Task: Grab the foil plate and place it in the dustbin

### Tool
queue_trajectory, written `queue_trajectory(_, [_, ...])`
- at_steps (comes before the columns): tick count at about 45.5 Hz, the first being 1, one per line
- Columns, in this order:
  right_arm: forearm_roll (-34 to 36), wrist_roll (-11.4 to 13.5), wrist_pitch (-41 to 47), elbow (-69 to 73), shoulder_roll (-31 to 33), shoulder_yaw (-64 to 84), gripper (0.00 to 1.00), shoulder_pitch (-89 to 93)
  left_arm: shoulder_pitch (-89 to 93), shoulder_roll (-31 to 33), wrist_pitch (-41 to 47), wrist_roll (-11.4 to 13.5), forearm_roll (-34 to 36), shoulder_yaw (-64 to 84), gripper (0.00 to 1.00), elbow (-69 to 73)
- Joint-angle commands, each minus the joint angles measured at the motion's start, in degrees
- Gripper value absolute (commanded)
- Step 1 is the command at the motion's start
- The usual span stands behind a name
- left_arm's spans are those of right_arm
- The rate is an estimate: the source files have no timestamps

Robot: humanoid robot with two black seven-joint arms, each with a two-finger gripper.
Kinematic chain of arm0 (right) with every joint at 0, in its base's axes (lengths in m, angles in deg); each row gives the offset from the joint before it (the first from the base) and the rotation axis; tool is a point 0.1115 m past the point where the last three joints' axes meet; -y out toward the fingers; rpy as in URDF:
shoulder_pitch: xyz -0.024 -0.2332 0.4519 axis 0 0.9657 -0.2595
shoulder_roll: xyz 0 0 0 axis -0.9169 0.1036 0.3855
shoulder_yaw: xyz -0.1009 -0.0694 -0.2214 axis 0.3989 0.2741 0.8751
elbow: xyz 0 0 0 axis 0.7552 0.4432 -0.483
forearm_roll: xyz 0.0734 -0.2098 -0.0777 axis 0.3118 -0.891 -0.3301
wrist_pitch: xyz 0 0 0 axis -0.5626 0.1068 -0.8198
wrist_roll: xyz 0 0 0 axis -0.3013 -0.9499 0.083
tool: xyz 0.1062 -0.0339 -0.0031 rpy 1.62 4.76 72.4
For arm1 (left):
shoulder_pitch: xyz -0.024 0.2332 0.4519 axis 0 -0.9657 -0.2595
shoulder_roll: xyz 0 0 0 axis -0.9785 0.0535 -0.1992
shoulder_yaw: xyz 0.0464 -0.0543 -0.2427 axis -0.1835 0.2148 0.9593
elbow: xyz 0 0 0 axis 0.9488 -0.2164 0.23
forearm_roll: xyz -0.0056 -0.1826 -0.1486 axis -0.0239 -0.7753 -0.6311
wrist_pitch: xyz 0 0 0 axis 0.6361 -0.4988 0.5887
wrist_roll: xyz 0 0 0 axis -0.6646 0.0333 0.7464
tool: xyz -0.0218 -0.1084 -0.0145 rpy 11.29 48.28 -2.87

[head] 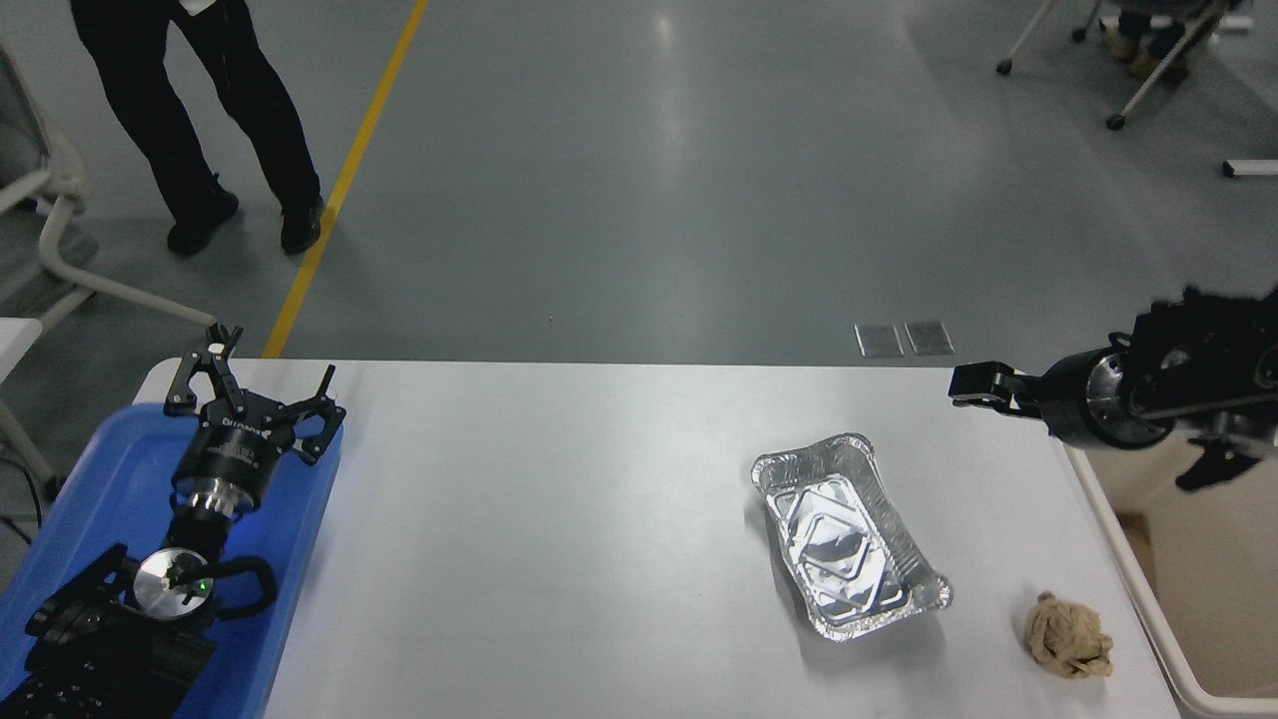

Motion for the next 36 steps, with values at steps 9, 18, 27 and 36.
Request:
queue_trajectory(9, [0.67, -0.03, 16.48, 6.32, -4.59, -1.03, 1.00, -18.56, 0.00, -0.01, 0.00, 0.00, 0.00, -0.01, 0.99, 0.01])
queue_trajectory(18, [6.55, 0.05, 39.69, 6.32, -3.09, -7.88, 1.00, -26.29, 0.00, -0.01, 0.00, 0.00, 0.00, -0.01, 0.99, 0.01])
queue_trajectory(27, [9.03, 0.84, 48.85, 6.32, -2.56, -11.23, 1.00, -31.22, -0.09, -0.01, 0.00, 0.09, 0.00, 0.08, 0.99, 0.01])
queue_trajectory(36, [8.94, 3.57, 49.55, 6.32, -2.48, -10.35, 1.00, -31.40, -0.09, -0.01, 0.00, 0.09, 0.00, 0.08, 0.99, 0.01])
